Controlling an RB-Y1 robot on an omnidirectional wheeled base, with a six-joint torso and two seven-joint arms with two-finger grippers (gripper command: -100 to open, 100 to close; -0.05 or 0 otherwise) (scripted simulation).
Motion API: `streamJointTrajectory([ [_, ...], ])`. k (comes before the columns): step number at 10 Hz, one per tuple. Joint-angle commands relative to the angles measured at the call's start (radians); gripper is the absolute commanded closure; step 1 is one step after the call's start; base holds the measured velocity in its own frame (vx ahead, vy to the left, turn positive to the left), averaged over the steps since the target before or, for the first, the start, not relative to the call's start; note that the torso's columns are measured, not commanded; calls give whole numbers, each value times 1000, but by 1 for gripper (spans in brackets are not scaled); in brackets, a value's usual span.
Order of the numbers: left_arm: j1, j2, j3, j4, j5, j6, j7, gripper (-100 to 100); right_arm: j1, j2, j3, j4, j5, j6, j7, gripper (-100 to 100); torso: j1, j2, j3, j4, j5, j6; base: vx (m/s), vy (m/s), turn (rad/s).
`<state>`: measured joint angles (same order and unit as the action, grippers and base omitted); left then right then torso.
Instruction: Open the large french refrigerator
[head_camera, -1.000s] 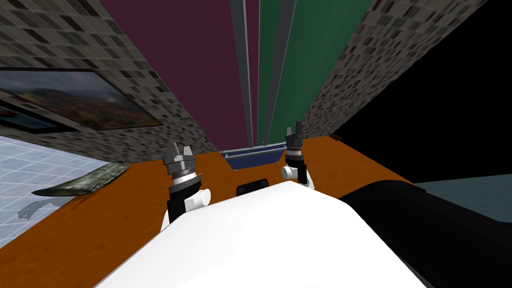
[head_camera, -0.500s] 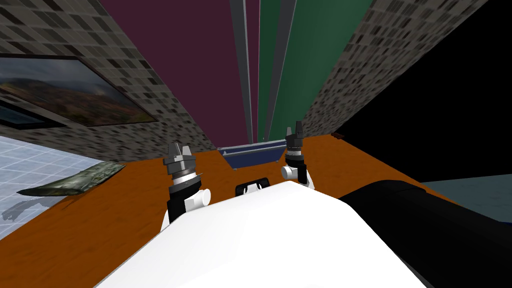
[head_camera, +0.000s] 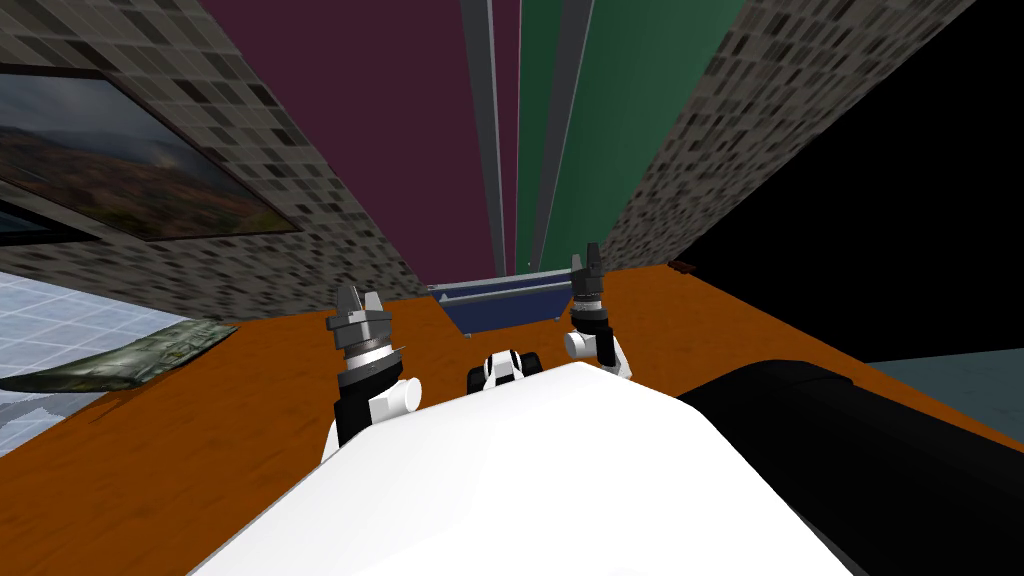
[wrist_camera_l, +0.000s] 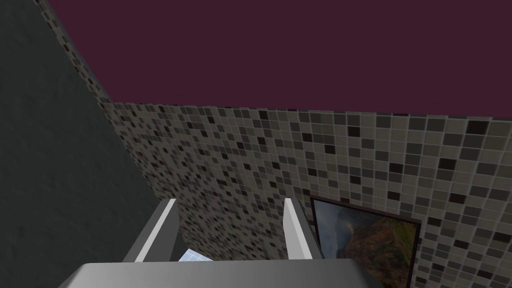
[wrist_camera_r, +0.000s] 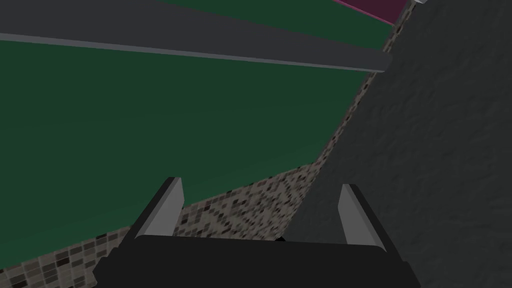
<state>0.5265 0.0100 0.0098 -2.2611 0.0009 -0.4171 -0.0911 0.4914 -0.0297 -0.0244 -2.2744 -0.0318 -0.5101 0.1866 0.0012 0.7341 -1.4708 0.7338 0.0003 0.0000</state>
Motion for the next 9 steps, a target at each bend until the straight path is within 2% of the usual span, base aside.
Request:
streamJointTrajectory([
  [1, 0, 0, 0, 0, 0, 0, 0, 0, -10, -61, -9, 28, 30, 5, 32, -100, 0, 2, -5, 3, 0, 0, 18, 59, -2],
  [5, 0, 0, 0, 0, 0, 0, 0, 0, -40, -109, -30, 96, 104, 22, 109, -100, -1, 3, -5, 4, 0, 0, 31, 73, -3],
  [9, 0, 0, 0, 0, 0, 0, 0, 0, -76, -123, -57, 179, 193, 44, 201, -100, 0, 4, -5, 4, 0, 0, 38, 101, -4],
])
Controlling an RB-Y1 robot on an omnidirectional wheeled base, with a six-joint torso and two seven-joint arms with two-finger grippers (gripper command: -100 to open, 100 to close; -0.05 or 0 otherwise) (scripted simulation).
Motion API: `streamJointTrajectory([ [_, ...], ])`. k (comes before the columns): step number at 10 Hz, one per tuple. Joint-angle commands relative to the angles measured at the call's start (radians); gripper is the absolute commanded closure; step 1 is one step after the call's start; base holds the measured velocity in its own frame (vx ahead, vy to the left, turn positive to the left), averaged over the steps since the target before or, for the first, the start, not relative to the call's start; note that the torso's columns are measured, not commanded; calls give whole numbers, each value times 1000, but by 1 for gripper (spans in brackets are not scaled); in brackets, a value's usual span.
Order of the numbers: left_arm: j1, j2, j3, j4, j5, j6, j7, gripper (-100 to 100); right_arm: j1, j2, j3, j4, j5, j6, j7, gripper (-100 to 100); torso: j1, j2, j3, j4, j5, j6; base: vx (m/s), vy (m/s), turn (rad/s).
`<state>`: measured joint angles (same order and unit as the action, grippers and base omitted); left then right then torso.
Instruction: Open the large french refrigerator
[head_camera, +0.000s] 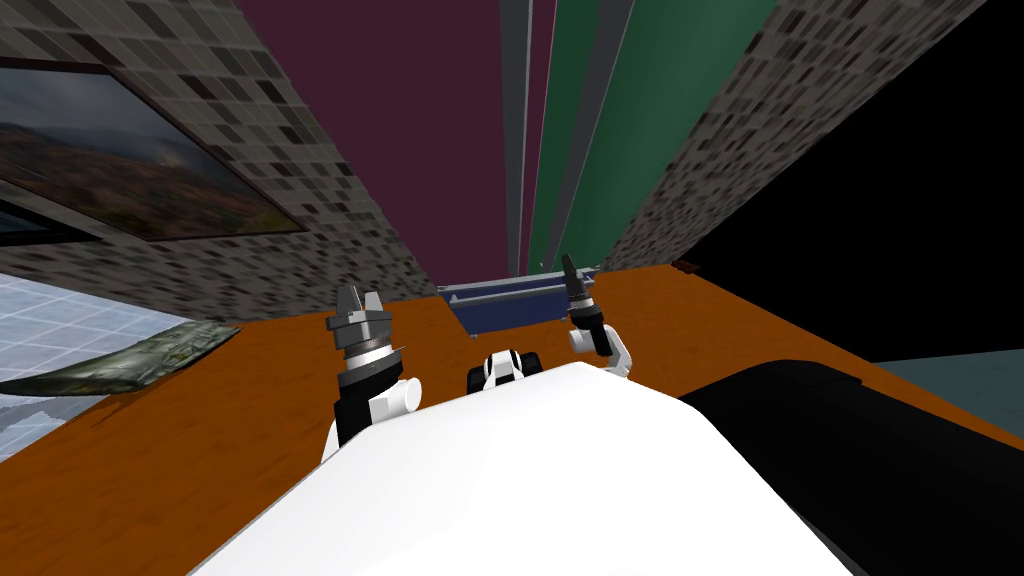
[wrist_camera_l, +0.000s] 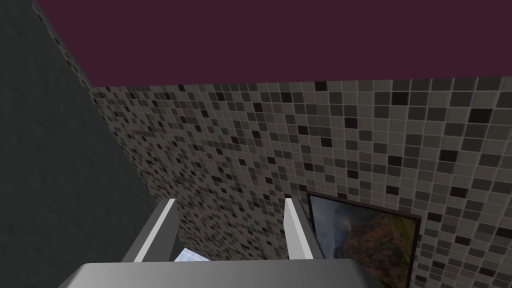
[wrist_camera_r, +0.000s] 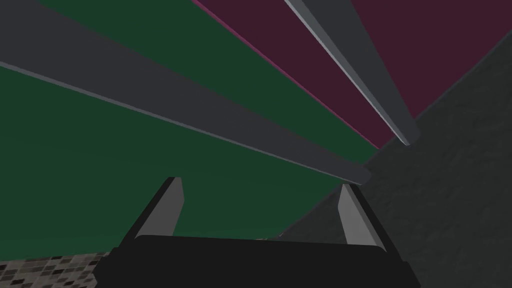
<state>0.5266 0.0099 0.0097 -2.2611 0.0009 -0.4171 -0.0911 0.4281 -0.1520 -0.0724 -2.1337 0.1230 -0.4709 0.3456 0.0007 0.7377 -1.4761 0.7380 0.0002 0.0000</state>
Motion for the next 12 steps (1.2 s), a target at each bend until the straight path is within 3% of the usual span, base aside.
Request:
streamJointTrajectory([
  [1, 0, 0, 0, 0, 0, 0, 0, 0, -22, 0, -15, 59, 60, 10, 65, -100, -1, 0, 0, 0, 0, 0, 44, 93, -5],
  [12, 0, 0, 0, 0, 0, 0, 0, 0, -110, -15, -77, 263, 270, 62, 283, -100, -1, 0, 0, 0, 0, 0, 31, 83, -3],
])
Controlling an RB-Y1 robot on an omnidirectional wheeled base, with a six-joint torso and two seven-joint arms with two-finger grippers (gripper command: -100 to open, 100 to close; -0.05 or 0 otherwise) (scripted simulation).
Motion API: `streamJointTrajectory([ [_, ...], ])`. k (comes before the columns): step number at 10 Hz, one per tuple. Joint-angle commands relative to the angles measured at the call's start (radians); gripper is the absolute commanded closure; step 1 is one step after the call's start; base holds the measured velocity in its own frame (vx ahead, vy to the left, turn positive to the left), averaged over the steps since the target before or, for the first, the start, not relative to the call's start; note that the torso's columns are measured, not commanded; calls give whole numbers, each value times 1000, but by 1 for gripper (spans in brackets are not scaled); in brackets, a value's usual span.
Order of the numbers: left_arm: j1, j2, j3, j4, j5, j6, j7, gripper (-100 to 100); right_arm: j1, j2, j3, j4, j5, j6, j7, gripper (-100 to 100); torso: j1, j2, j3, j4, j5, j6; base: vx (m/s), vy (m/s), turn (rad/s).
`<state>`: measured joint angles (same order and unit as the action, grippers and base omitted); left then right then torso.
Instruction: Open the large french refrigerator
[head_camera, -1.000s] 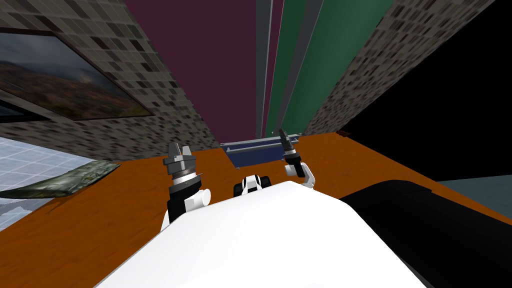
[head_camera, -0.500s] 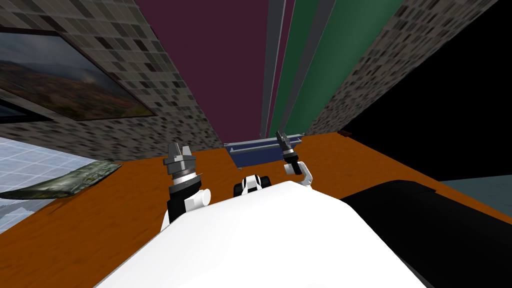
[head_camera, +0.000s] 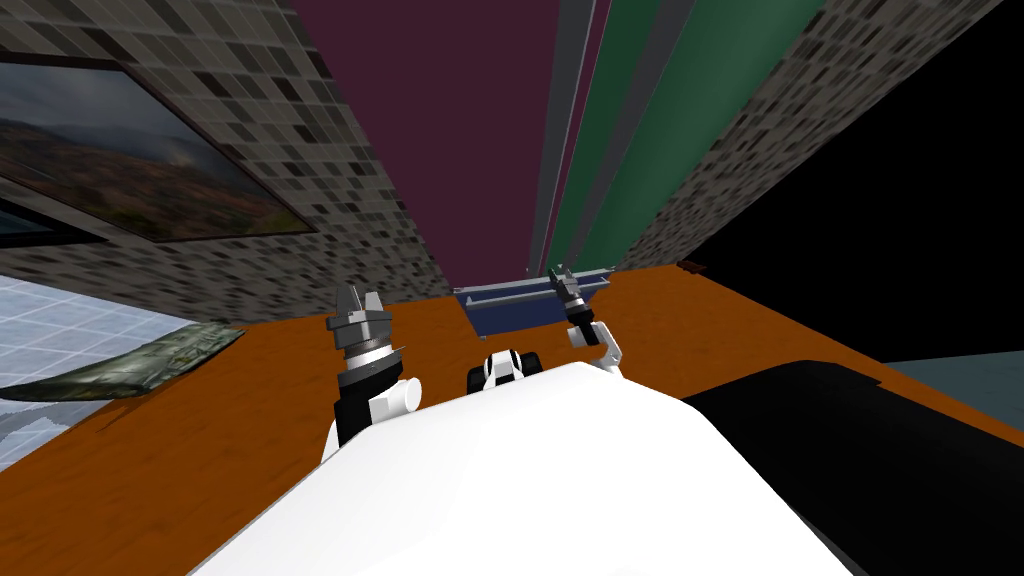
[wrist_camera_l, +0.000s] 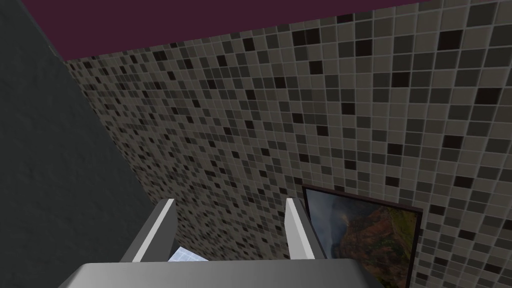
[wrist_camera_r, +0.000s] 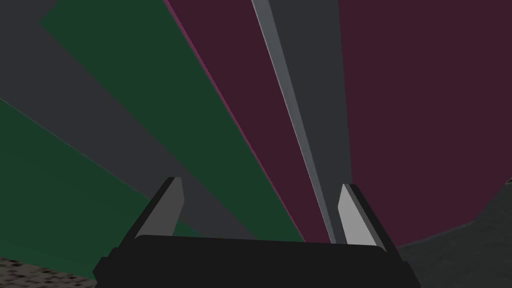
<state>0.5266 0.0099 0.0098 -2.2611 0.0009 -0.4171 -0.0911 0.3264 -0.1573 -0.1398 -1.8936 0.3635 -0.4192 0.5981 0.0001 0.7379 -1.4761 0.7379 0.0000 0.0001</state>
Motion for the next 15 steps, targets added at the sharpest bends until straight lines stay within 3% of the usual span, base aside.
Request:
streamJointTrajectory([
  [1, 0, 0, 0, 0, 0, 0, 0, 0, -16, -15, -15, 43, 49, 15, 50, -100, 1, 0, 0, 0, 0, 0, 30, 86, -5],
  [15, 0, 0, 0, 0, 0, 0, 0, 0, -149, -161, -105, 360, 355, 95, 366, -100, -1, 1, 1, 0, 0, 0, 35, 92, -4],
])
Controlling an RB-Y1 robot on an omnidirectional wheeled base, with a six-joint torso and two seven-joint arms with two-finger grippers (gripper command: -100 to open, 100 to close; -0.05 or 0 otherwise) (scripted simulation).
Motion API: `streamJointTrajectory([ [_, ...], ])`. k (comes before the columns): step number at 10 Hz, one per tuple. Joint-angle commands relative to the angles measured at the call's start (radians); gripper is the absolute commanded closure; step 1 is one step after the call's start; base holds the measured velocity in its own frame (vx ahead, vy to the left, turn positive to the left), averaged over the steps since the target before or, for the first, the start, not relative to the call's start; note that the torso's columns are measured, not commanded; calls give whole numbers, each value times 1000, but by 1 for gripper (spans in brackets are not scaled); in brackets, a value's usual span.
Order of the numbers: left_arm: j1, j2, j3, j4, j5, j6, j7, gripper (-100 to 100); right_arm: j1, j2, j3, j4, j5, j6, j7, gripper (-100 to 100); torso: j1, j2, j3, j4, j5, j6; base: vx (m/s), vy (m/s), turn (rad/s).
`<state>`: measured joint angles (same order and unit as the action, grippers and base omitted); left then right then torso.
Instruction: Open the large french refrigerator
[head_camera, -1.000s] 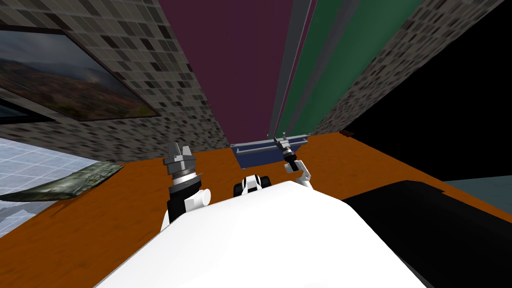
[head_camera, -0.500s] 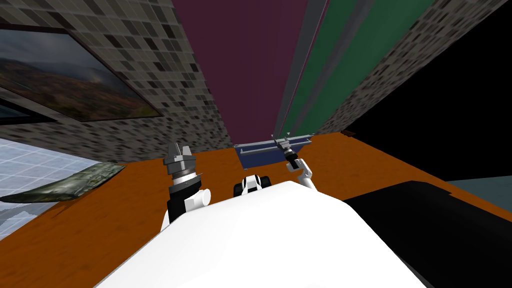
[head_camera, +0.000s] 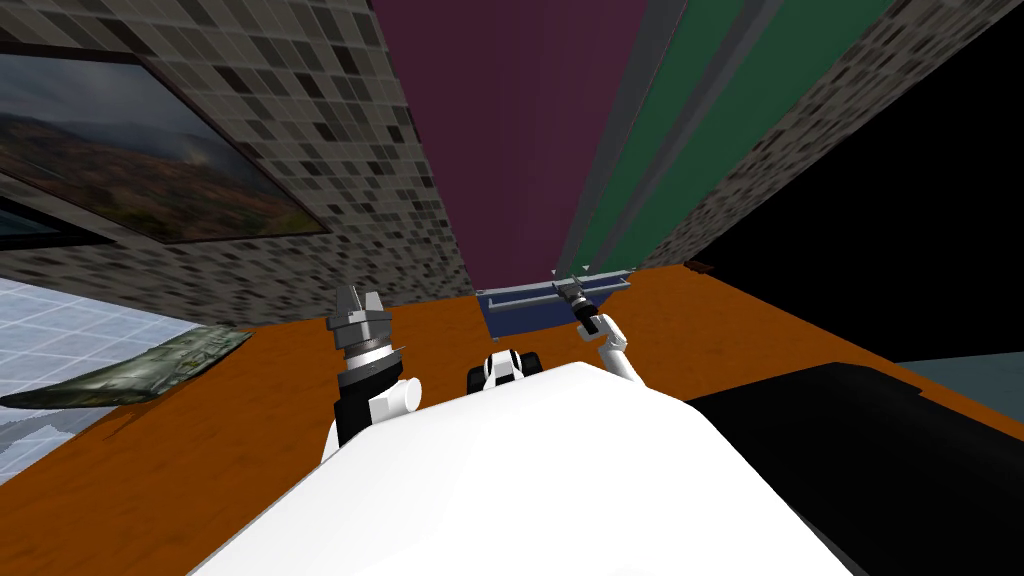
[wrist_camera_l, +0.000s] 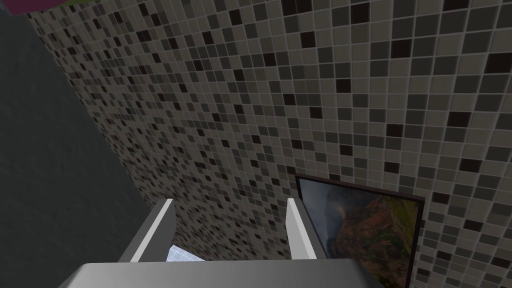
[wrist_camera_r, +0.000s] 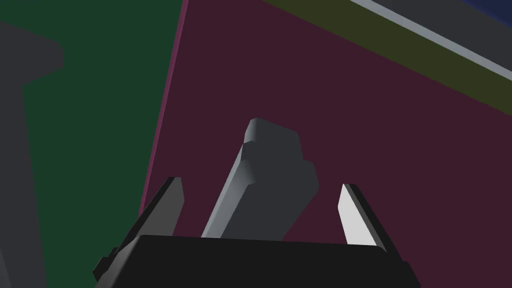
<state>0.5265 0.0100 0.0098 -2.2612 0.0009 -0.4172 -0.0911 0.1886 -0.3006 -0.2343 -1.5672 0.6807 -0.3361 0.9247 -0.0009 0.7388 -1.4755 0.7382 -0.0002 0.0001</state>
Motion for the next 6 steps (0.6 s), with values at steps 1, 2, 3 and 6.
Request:
streamJointTrajectory([
  [1, 0, 0, 0, 0, 0, 0, 0, 0, -18, -20, -15, 51, 54, 16, 55, -100, 1, 0, 0, 0, 0, 0, 24, 86, -5],
  [2, 0, 0, 0, 0, 0, 0, 0, 0, -8, -13, -13, 36, 42, 10, 44, -100, 1, 0, 0, 0, 0, 0, 8, 38, -3],
  [3, 0, 0, 0, 0, 0, 0, 0, 0, -9, -13, -13, 37, 44, 11, 48, -100, -1, 0, 0, 0, 0, 0, 2, 9, 1],
  [6, 0, 0, 0, 0, 0, 0, 0, 0, -6, 2, -42, 27, 44, 36, 58, 100, 10, -1, 0, 0, 2, 0, -16, 134, -115],
])
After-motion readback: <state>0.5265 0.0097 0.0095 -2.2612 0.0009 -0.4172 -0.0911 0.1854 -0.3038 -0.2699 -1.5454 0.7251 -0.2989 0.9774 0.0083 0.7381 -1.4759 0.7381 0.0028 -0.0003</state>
